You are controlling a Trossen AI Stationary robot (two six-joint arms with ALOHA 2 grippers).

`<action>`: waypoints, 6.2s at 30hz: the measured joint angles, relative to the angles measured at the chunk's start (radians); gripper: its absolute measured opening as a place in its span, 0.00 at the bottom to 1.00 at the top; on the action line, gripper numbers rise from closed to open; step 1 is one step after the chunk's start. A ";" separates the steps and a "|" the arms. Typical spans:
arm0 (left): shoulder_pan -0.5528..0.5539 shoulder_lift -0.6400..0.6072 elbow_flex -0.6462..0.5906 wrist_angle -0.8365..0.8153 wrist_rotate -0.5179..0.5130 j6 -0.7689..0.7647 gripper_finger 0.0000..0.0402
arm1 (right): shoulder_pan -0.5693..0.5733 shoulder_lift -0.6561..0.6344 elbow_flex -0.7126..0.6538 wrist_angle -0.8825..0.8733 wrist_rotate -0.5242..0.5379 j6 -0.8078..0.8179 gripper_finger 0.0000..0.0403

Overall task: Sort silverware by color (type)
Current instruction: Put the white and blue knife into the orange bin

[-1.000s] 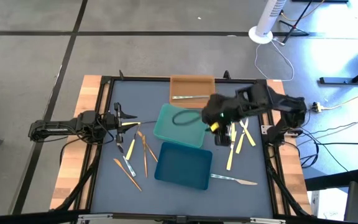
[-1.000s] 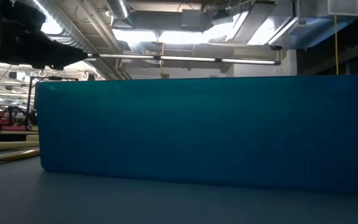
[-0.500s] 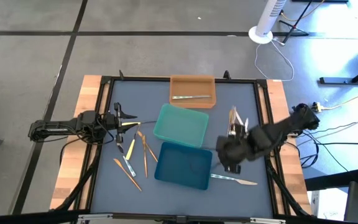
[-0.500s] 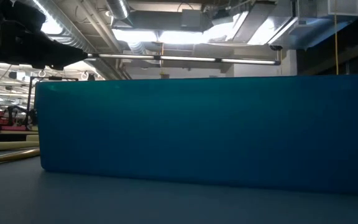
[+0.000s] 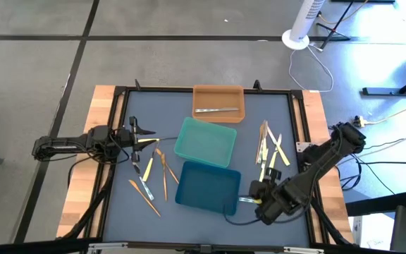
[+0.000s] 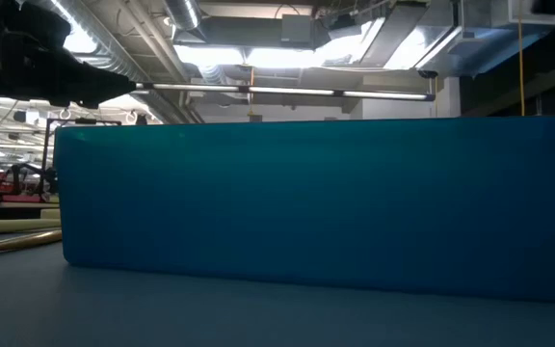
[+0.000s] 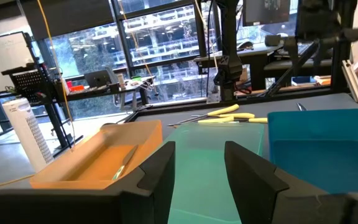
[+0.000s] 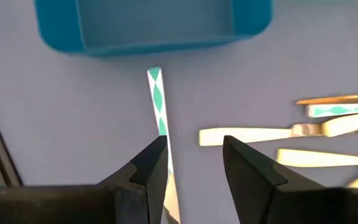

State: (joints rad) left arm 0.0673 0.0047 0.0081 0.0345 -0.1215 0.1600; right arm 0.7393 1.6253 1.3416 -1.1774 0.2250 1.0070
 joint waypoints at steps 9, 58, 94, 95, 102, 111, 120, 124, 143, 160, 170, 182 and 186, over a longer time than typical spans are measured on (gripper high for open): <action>0.000 0.000 0.000 0.000 0.000 0.000 0.33 | 0.036 0.000 -0.188 0.187 -0.038 0.010 0.35; 0.000 0.000 0.000 0.000 0.000 0.000 0.33 | 0.033 -0.002 -0.531 0.660 -0.129 0.009 0.27; 0.000 0.000 0.000 0.000 0.000 0.000 0.33 | 0.033 0.005 -0.417 0.537 -0.194 0.009 0.01; 0.000 0.000 0.000 0.000 0.000 0.000 0.33 | 0.033 0.004 -0.409 0.536 -0.194 0.008 0.01; 0.000 0.000 0.000 0.000 0.000 0.000 0.33 | 0.033 0.003 -0.293 0.386 -0.194 -0.045 0.00; 0.000 0.000 0.000 0.000 0.000 0.000 0.33 | 0.033 0.002 -0.083 0.069 -0.175 -0.056 0.01; 0.000 0.000 0.000 0.001 0.000 0.000 0.33 | -0.048 0.001 0.077 -0.073 -0.111 -0.248 0.01; 0.000 0.000 0.000 0.001 0.000 0.000 0.33 | -0.134 0.001 0.108 -0.089 -0.106 -0.402 0.01; 0.000 0.000 0.000 0.000 0.000 0.000 0.33 | -0.692 0.000 0.159 0.013 -0.148 -1.144 0.01; 0.000 0.000 0.000 0.001 0.000 0.000 0.33 | -1.021 0.078 0.159 0.311 -0.279 -1.544 0.01; 0.000 0.000 0.000 0.000 -0.019 0.000 0.33 | -1.152 0.197 0.159 0.468 -0.288 -1.596 0.01; 0.000 0.000 0.000 0.000 -0.019 0.000 0.33 | -1.224 0.293 0.159 0.481 -0.323 -1.605 0.01; 0.000 0.000 0.000 0.000 -0.019 0.000 0.33 | -1.223 0.293 0.159 0.493 -0.323 -1.617 0.01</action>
State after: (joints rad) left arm 0.0671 0.0048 0.0080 0.0341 -0.1406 0.1600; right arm -0.4839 1.9179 1.5005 -0.6845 -0.0982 -0.6099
